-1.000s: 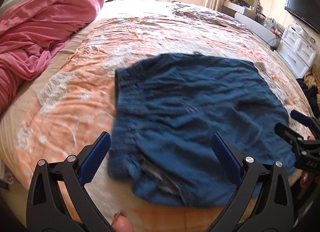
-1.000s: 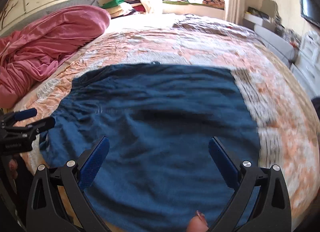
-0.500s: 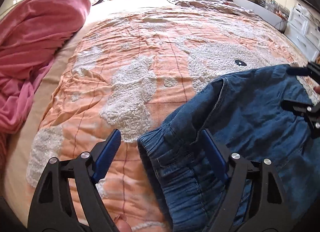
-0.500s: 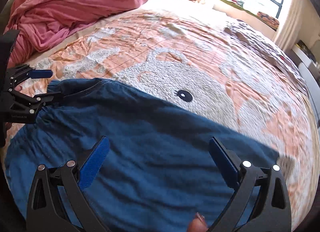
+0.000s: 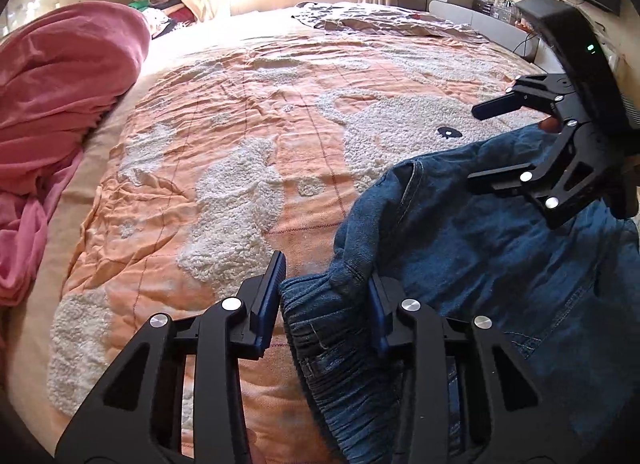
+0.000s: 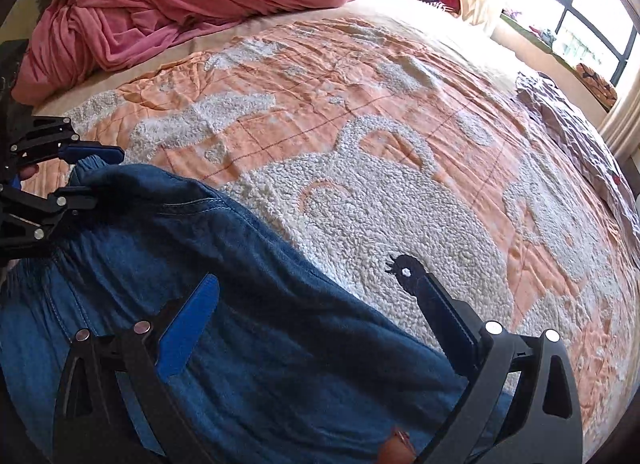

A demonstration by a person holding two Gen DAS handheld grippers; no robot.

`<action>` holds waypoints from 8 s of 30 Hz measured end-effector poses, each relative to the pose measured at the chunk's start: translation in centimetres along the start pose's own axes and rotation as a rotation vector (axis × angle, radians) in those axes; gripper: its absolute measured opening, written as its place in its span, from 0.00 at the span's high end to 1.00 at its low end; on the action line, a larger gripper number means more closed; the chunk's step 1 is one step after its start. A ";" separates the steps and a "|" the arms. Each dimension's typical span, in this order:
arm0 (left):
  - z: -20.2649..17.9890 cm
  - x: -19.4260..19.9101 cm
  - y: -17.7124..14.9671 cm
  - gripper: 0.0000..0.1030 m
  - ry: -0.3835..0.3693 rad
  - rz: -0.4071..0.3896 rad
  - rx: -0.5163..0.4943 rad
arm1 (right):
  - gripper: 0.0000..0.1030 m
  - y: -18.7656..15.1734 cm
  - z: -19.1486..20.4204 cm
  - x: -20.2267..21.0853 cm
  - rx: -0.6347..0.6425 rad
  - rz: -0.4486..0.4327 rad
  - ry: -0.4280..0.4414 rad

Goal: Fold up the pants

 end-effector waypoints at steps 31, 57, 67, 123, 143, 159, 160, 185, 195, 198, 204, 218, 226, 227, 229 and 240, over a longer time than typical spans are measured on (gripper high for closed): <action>-2.3 14.0 -8.2 0.71 -0.101 -0.281 -0.075 | 0.94 -11.9 16.9 15.3 0.029 -0.322 0.041; -0.8 18.7 -15.0 0.56 0.010 -0.086 0.029 | 0.91 -19.2 24.5 9.0 -0.018 -0.219 0.082; -7.6 15.6 -10.0 0.60 -0.164 -0.038 0.031 | 0.90 -20.1 24.3 9.5 -0.064 -0.237 0.082; -10.0 17.6 -10.5 0.42 -0.076 -0.014 -0.007 | 0.35 -23.9 16.1 18.9 -0.490 -0.403 -0.079; -14.7 17.4 -7.2 0.23 -0.132 -0.044 -0.071 | 0.16 -26.9 10.9 22.2 -0.593 -0.423 -0.236; -20.7 12.0 -6.4 0.22 -0.322 0.077 -0.080 | 0.11 -22.3 2.4 19.9 -0.619 -0.326 -0.240; -20.9 11.8 -6.5 0.22 -0.328 0.083 -0.082 | 0.11 -21.5 1.6 19.2 -0.619 -0.312 -0.227; -21.9 8.3 -6.9 0.60 -0.417 0.142 -0.043 | 0.89 -15.1 -7.1 8.8 -0.504 -0.012 -0.172; -21.9 8.2 -6.8 0.83 -0.427 0.143 -0.042 | 0.90 -18.2 -4.8 17.5 -0.557 -0.262 -0.180; -22.1 8.4 -6.7 0.95 -0.444 0.147 -0.046 | 0.90 -19.1 -3.6 20.1 -0.559 -0.316 -0.200; -22.5 8.8 -6.8 0.99 -0.425 0.142 -0.062 | 0.91 -21.3 -1.1 23.6 -0.534 -0.378 -0.242; -22.8 10.0 -6.6 1.00 -0.382 0.126 -0.111 | 0.91 -26.7 2.4 27.1 -0.526 -0.442 -0.227; -22.6 11.5 -7.6 1.00 -0.386 0.085 -0.198 | 0.91 -33.3 3.5 28.4 -0.621 -0.463 -0.126; -22.6 11.7 -7.9 1.00 -0.390 0.081 -0.207 | 0.91 -34.1 3.7 28.1 -0.630 -0.445 -0.123; -22.6 12.0 -8.4 1.00 -0.397 0.072 -0.224 | 0.91 -35.9 4.0 27.5 -0.652 -0.411 -0.119; -24.4 13.2 -9.3 0.71 -0.362 -0.008 -0.304 | 0.78 -38.8 4.9 26.0 -0.721 -0.363 -0.011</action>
Point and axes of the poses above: each gripper's, at about its wrist camera, not at the fingertips, and x roughly against the way its jaws point, z to its left, y to its top, the point moved 1 cm from there along -x, roughly the way its jaws point, and after that the axes turned 9 degrees about y, right-handed, at the moved point
